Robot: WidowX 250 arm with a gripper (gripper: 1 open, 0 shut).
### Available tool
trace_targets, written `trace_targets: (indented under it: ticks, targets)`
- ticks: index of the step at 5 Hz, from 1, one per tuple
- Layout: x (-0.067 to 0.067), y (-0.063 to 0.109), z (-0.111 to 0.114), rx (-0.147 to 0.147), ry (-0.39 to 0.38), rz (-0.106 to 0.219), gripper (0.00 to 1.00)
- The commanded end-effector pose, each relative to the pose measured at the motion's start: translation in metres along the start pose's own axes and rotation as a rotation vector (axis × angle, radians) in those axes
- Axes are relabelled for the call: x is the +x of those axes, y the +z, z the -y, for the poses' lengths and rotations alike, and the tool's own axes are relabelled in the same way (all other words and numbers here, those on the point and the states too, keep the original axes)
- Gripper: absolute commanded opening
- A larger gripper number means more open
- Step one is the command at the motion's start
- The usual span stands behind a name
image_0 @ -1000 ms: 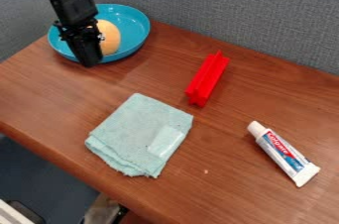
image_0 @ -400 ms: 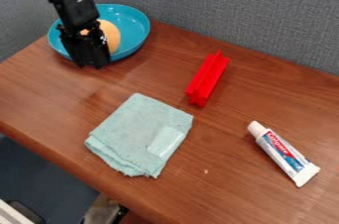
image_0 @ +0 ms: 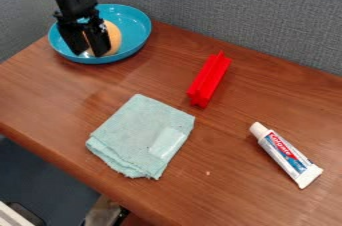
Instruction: Put the yellow ball on the blue plate
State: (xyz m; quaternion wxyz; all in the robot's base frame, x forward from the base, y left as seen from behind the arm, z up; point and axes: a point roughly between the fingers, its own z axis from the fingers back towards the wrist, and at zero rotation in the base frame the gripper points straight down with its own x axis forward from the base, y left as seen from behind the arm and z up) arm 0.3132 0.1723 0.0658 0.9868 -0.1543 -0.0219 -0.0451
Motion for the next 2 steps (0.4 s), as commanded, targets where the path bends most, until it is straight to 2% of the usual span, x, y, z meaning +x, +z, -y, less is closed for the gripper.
trace_targets:
  ticks: [1, 2]
  targets:
    - [0.011, 0.035, -0.005, 0.071, -0.026, 0.062, 1.0]
    - [0.017, 0.04, -0.016, 0.093, -0.016, 0.069, 1.0]
